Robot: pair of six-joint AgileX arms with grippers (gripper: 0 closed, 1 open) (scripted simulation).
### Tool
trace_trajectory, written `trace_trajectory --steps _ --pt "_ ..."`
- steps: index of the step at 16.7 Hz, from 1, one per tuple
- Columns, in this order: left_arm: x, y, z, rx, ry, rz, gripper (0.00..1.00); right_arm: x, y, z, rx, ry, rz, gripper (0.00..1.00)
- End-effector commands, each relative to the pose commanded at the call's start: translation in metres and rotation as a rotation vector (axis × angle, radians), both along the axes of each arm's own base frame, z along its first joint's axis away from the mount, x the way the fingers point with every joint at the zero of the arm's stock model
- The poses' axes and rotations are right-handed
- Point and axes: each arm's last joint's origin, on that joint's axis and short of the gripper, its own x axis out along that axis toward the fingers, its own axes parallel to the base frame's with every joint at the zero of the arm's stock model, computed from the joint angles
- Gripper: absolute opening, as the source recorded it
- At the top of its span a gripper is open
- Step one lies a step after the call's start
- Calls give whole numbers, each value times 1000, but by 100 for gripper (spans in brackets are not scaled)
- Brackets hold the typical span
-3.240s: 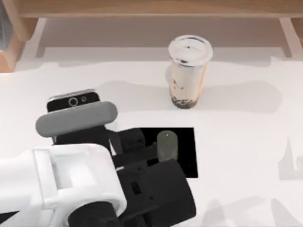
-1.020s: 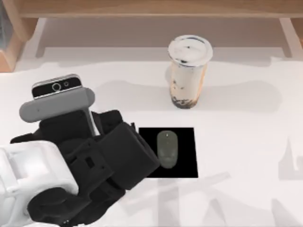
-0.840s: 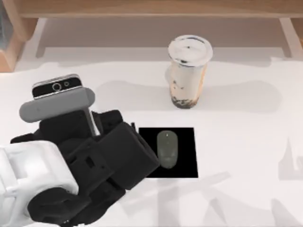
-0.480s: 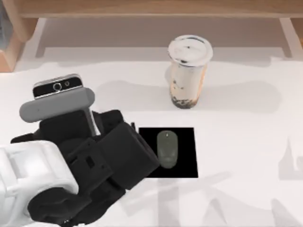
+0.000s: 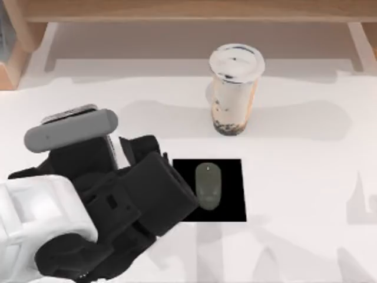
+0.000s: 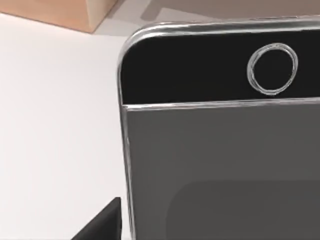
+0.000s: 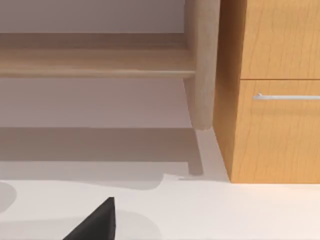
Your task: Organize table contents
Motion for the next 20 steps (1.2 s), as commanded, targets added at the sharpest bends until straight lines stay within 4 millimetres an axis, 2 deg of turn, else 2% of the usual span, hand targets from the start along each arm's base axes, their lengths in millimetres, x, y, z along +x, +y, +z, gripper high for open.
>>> trace_trajectory --steps 5,9,12,20 --pt "-1 0 0 -1 -2 -2 100 0 0 0 0 0 0 100" --pt "-23 7 5 -43 -64 -25 100 0 0 0 0 0 0 100" --pt "-32 11 5 -56 -72 -38 100 0 0 0 0 0 0 100" --pt "-31 6 5 -50 -38 -5 100 0 0 0 0 0 0 100"
